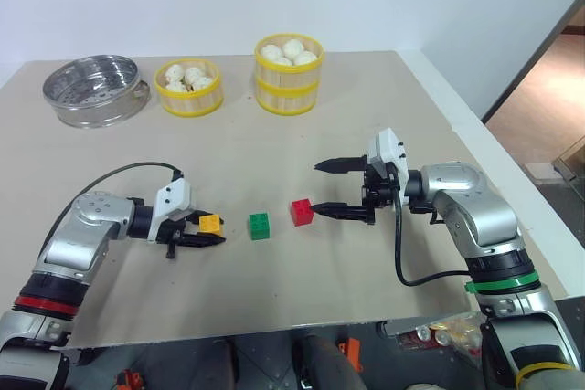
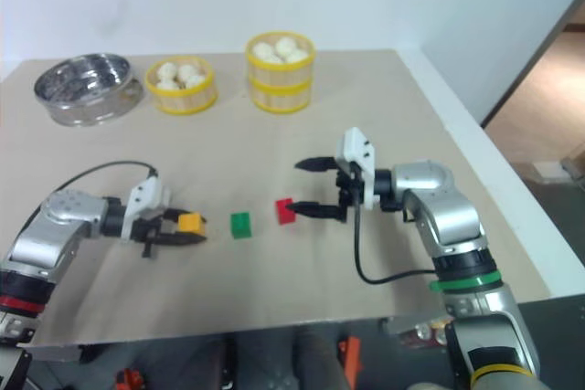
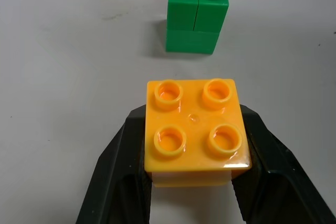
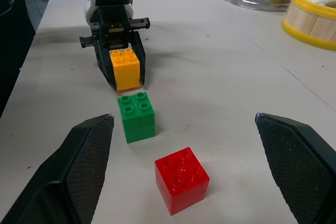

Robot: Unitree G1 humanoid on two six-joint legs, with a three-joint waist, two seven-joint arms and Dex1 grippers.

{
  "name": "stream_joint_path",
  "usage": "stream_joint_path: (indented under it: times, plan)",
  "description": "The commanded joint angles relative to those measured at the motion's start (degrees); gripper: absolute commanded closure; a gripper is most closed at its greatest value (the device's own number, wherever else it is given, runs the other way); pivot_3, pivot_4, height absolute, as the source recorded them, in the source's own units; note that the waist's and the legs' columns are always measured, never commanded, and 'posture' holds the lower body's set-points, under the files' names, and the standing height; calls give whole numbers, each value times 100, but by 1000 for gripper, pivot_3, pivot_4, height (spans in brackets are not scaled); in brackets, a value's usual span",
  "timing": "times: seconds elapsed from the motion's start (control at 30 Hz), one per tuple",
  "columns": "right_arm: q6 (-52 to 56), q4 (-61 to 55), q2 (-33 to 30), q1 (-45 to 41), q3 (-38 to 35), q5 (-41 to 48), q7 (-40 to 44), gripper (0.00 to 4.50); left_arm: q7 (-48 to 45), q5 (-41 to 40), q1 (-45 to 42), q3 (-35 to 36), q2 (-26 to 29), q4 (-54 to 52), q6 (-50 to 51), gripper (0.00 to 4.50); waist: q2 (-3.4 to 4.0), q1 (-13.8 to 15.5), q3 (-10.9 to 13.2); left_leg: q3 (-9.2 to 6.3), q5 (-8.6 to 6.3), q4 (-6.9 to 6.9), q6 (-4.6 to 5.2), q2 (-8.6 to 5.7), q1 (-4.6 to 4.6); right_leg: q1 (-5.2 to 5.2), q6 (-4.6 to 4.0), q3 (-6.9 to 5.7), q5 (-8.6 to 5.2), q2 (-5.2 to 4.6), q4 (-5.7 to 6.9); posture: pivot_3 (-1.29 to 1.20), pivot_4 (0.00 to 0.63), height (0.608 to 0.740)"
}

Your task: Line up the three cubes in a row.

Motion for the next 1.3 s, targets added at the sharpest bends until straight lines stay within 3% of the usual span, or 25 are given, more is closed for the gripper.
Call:
stream_joint_path:
  times: [0.03, 0.3, 0.37, 0.57, 0.73, 1.07, 1.3]
  plan:
    - [-14, -224, -71, -86, -131, 84, 17, 0, -39, 22, -71, 28, -8, -23, -116, 3130, 0, 1, 0, 0, 0, 0, 0, 0, 0, 0, 0, 0, 0, 0, 0, 0, 150, 740]
    - [-4, -211, -66, -90, -112, 69, 22, 0, -307, 174, -225, -124, 125, 191, -121, 3130, 0, 3, 0, 1, 0, 2, 0, 0, 0, 0, 0, 1, 0, 0, 0, 0, 150, 740]
    - [7, -220, -68, -86, -114, 68, 13, 0, -302, 201, -288, -116, 128, 245, -101, 2081, 0, 0, 0, 1, 0, 3, 0, 0, 0, 1, 1, 1, 1, 0, 0, 0, 150, 740]
    - [14, -227, -75, -71, -119, 65, 4, 0, -233, 224, -364, -54, 64, 284, -150, 110, 0, 1, 0, 1, 0, 3, 0, 0, -1, 0, 1, 1, 1, 0, 1, 0, 150, 740]
    - [27, -236, -59, -71, -173, 111, -26, 0, -69, -22, -396, 211, 84, 87, 32, 47, 0, 1, 0, 1, 0, 7, 0, 0, -2, 1, 2, 1, 2, 0, 1, 0, 150, 740]
    - [823, -384, 105, -286, -862, 824, -739, 0, 930, -1524, -219, 1548, 302, -1442, 2309, 47, 0, -4, 0, -4, 0, 10, 0, 0, -4, 2, 4, -2, 2, -1, 2, 0, 150, 740]
    - [-740, 286, 363, 220, -853, -406, -1883, 0, 3261, -917, 310, 2421, -764, -1241, 1511, 47, -4, 5, -1, -3, 0, 12, 0, -2, 12, 19, 9, 2, 6, -3, 2, 0, 150, 740]
